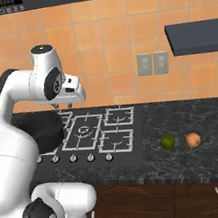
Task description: Put the lime and onion in the pot. Retrieve the spatula and lightly stir the vegetables in the pot.
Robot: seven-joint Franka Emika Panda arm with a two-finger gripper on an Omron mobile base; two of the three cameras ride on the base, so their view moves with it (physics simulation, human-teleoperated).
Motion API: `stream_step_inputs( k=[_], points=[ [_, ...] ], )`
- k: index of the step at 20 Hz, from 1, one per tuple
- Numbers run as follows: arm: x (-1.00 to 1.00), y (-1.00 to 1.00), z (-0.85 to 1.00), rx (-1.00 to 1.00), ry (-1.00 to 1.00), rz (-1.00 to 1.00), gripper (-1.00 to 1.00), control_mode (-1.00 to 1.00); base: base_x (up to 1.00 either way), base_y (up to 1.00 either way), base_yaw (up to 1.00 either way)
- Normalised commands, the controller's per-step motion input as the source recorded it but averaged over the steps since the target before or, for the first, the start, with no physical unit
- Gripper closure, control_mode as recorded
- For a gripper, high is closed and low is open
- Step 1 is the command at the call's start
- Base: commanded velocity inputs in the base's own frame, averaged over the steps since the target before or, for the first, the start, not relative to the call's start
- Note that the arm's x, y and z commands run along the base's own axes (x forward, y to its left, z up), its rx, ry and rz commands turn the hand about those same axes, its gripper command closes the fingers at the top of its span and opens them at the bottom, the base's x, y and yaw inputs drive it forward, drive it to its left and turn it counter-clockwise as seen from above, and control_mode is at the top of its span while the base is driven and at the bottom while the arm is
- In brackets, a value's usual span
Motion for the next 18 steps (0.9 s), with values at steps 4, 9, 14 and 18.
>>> stream_step_inputs(
  k=[4, 9, 14, 18],
  points=[
    [-0.09, -0.55, -0.14, 0.00, 0.03, -0.11, -1.00, -1.00, 0.00, 0.00, 0.00],
    [-0.07, -1.00, -0.43, 0.00, 0.14, -0.26, -1.00, -1.00, 0.00, 0.00, 0.00],
    [0.00, -1.00, -0.48, 0.00, 0.14, -0.29, -1.00, -1.00, 0.00, 0.00, 0.00],
    [0.10, -1.00, -0.49, -0.04, 0.07, -0.21, -1.00, -1.00, 0.00, 0.00, 0.00]
  ],
)
